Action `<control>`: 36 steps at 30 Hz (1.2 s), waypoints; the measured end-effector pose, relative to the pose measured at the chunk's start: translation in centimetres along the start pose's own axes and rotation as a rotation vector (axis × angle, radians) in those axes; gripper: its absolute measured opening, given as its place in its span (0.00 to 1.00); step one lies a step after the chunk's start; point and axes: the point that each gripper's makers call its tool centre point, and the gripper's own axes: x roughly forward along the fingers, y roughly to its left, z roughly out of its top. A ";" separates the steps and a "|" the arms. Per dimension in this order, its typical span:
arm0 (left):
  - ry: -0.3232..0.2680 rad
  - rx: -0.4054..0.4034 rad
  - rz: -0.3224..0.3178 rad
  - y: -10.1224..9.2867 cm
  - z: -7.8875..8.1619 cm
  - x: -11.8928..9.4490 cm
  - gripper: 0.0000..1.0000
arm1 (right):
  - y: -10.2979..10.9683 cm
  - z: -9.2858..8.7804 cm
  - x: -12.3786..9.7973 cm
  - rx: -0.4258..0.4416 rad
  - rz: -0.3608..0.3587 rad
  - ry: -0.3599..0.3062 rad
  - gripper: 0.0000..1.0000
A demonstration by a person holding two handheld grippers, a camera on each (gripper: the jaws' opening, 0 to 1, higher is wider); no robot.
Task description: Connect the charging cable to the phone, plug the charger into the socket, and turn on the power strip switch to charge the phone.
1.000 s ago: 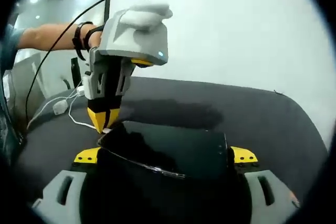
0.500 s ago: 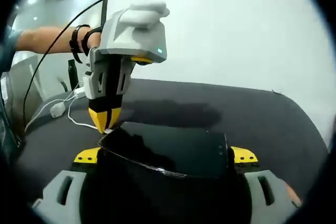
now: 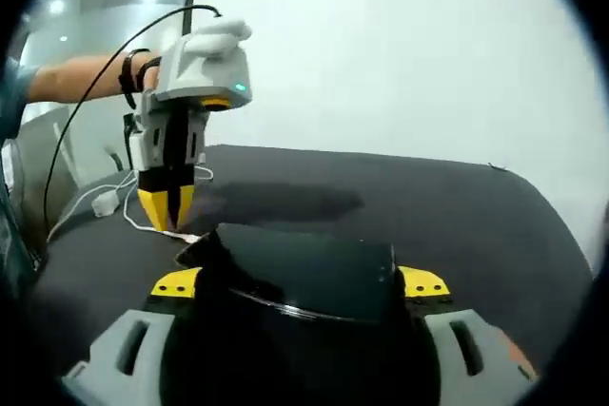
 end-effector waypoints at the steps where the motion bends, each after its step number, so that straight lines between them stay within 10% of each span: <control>1: -0.006 -0.004 0.005 0.2 -0.2 -0.2 0.08 | -0.2 -0.1 -0.1 0.005 -0.025 0.010 0.75; 11: -0.102 -0.028 0.000 -0.2 -4.9 -4.5 0.07 | 4.7 3.8 -3.1 -0.059 0.003 0.030 0.73; 17: -0.191 -0.029 0.030 -0.1 -9.0 -8.0 0.08 | 11.1 5.5 -3.5 -0.157 0.102 0.133 0.74; 32: -0.398 0.010 0.032 -1.7 -24.2 -11.7 0.13 | 27.1 7.0 -1.6 -0.393 0.283 0.428 0.55; 36: -0.471 -0.025 -0.024 -2.4 -28.3 -11.4 0.26 | 30.4 6.7 1.0 -0.436 0.316 0.465 0.55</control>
